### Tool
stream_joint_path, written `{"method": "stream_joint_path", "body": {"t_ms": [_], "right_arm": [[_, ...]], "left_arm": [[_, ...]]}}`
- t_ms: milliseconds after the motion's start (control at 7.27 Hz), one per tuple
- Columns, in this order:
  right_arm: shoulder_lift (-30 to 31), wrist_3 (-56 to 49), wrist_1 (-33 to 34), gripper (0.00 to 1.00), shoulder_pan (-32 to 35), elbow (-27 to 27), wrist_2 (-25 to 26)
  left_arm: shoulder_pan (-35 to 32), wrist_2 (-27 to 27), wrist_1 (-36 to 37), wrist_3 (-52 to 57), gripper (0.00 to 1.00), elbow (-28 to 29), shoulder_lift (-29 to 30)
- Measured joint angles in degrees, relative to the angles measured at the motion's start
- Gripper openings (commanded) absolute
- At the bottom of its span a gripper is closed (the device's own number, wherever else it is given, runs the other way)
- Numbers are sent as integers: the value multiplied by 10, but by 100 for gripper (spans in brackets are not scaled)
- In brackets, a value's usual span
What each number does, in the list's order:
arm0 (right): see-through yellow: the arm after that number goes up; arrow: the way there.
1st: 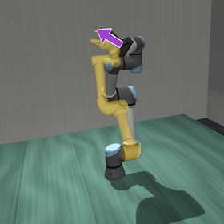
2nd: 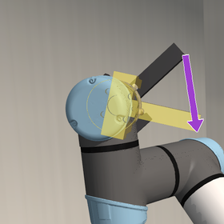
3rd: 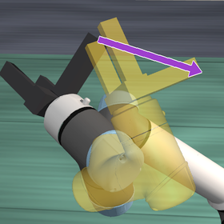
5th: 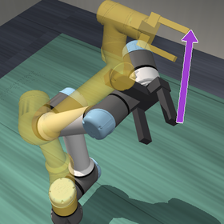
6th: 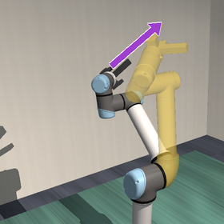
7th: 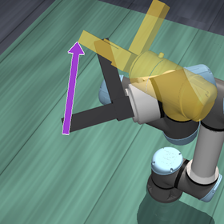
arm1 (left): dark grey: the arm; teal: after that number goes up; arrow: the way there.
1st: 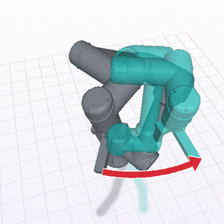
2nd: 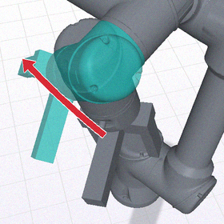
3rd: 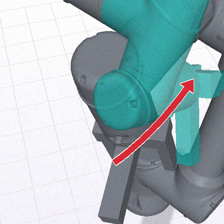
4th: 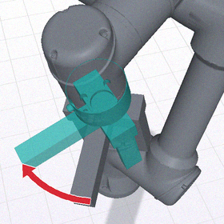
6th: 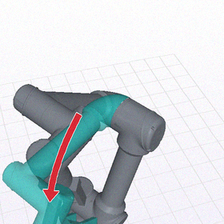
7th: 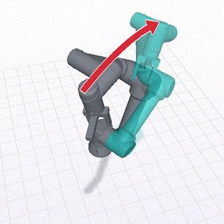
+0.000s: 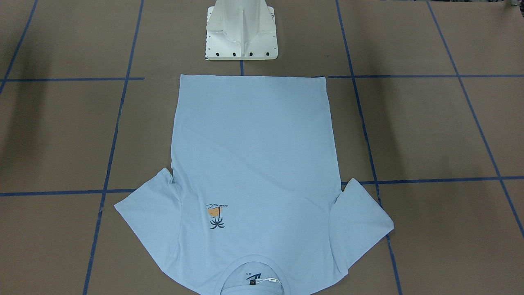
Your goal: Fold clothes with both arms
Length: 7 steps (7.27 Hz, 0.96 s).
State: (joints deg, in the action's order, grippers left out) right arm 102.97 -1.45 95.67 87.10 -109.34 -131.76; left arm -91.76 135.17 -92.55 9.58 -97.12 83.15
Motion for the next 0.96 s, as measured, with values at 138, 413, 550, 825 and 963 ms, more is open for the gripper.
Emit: {"method": "stream_joint_path", "body": {"t_ms": [138,413,550,825,963], "right_arm": [[0,0,0,100,0,0,0],[0,1,0,100,0,-1,2],[-3,2,-2,100,0,-1,2],[-20,3,-47,100,0,-1,-1],[-30,4,-94,100,0,2,0]], "left_arm": [[0,0,0,0,100,0,0],[0,2,-2,1,100,-4,0],[0,1,-4,1,100,-12,1],[1,1,-27,0,100,-32,11],[1,-1,-57,0,100,-41,28]]}}
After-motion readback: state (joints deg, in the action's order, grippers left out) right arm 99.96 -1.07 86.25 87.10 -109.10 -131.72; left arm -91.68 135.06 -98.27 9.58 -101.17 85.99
